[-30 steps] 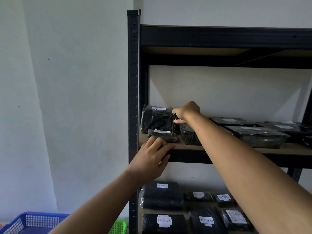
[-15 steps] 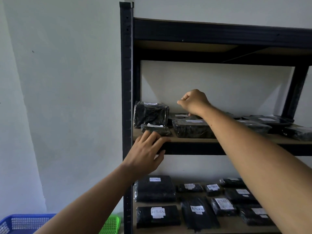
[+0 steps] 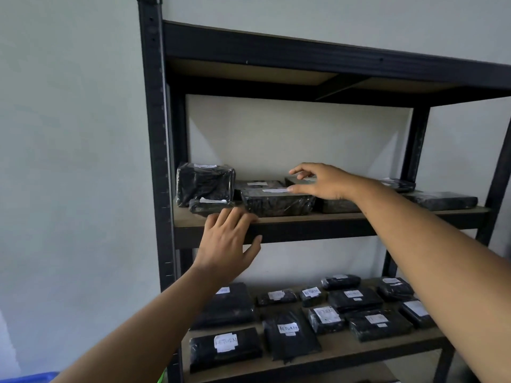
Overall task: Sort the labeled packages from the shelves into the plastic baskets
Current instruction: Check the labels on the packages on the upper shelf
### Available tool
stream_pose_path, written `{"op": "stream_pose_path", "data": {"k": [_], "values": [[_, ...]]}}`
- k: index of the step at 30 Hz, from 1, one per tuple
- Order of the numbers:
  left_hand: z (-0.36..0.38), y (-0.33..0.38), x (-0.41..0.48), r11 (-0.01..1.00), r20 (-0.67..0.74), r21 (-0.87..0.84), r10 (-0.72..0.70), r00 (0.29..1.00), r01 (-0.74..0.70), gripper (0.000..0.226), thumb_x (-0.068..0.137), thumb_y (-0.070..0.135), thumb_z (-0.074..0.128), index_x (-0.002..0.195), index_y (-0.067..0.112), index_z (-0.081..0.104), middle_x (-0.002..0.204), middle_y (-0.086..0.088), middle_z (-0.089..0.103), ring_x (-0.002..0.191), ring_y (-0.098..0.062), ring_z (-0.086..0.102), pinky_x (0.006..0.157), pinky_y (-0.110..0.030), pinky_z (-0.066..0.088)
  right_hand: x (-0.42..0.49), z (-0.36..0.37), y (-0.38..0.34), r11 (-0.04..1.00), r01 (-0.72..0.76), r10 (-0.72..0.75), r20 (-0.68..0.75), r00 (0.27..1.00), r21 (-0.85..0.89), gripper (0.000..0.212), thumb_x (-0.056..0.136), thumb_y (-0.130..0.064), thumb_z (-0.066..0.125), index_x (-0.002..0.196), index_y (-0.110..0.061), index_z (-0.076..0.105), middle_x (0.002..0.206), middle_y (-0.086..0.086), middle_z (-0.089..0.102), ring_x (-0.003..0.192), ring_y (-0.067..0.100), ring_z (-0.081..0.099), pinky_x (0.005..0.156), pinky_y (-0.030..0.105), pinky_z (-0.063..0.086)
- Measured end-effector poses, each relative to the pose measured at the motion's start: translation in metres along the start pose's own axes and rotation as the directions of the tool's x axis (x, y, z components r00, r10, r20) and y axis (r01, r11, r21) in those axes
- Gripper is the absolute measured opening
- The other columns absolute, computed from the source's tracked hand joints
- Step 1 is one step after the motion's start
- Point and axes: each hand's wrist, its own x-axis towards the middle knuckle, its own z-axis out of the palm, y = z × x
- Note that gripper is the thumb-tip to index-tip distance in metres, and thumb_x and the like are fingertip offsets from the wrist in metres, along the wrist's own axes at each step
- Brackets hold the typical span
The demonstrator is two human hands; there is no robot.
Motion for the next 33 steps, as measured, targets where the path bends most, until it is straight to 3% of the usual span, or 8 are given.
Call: {"op": "stream_pose_path", "data": {"k": [7,14,17,20,23,28,33], "values": [[0.005,0.002,0.006,0.996,-0.006,0.058,-0.065,0.998,0.065,0.038,0.101,0.056,0.052,0.128,0.031,0.063,0.119,0.01,0.059,0.112,-0.018,0.055,0.104,-0.043,0.045,0.019,0.0,0.007,0.998,0.004,0.007,0.185,0.983,-0.058,0.093,0.078,-0.081,0.068,0.157,-0.044,0.037,0.162,0.0,0.044,0.15,0.022,0.04,0.118,0.045,0.033],[0.006,0.0,0.003,0.997,-0.05,0.059,-0.051,0.997,0.054,0.035,0.1,0.052,0.06,0.125,0.029,0.069,0.112,0.009,0.061,0.106,-0.018,0.056,0.097,-0.042,0.047,0.037,0.001,0.012,0.997,0.071,-0.067,0.301,0.951,-0.003,0.109,0.067,-0.085,0.075,0.159,-0.045,0.032,0.153,0.003,0.054,0.142,0.026,0.049,0.119,0.049,0.034],[0.005,-0.001,0.003,0.998,-0.06,0.054,-0.036,0.998,0.039,0.035,0.1,0.052,0.062,0.125,0.029,0.071,0.113,0.009,0.062,0.107,-0.018,0.058,0.096,-0.042,0.049,0.035,0.004,0.018,0.99,0.137,-0.14,0.242,0.96,0.03,0.117,0.059,-0.084,0.08,0.158,-0.043,0.035,0.142,0.001,0.052,0.133,0.023,0.052,0.111,0.04,0.042],[0.003,-0.002,0.003,0.998,-0.06,0.045,-0.034,0.998,0.037,0.036,0.1,0.052,0.065,0.127,0.029,0.072,0.114,0.009,0.065,0.108,-0.018,0.061,0.096,-0.043,0.05,0.027,0.004,0.018,0.977,0.211,-0.208,0.137,0.968,-0.007,0.125,0.059,-0.078,0.086,0.163,-0.039,0.03,0.139,-0.007,0.04,0.131,0.014,0.045,0.11,0.032,0.038],[0.002,-0.001,0.003,0.999,-0.07,0.02,-0.046,0.996,0.048,0.036,0.098,0.051,0.068,0.124,0.027,0.074,0.112,0.01,0.067,0.105,-0.018,0.062,0.093,-0.044,0.052,0.019,0.007,0.018,0.962,0.261,-0.254,0.087,0.963,-0.079,0.136,0.056,-0.08,0.087,0.166,-0.03,0.024,0.141,-0.012,0.03,0.137,0.008,0.035,0.12,0.031,0.032],[0.001,0.001,0.003,0.998,-0.096,-0.024,-0.062,0.993,0.059,0.032,0.094,0.047,0.076,0.116,0.024,0.076,0.108,0.009,0.069,0.098,-0.017,0.063,0.088,-0.045,0.054,0.007,0.015,0.019,0.903,0.377,-0.396,-0.057,0.917,-0.205,0.128,0.053,-0.078,0.089,0.155,-0.027,0.032,0.136,-0.011,0.027,0.132,0.008,0.036,0.114,0.033,0.04],[-0.003,0.002,0.004,0.994,-0.114,-0.077,-0.08,0.99,0.071,0.031,0.09,0.043,0.083,0.112,0.021,0.08,0.103,0.008,0.065,0.092,-0.015,0.063,0.086,-0.043,0.056,-0.004,0.023,0.023,0.864,0.448,-0.487,-0.154,0.86,-0.231,0.125,0.055,-0.07,0.092,0.153,-0.02,0.032,0.143,-0.006,0.034,0.135,0.013,0.036,0.112,0.036,0.043]]}}
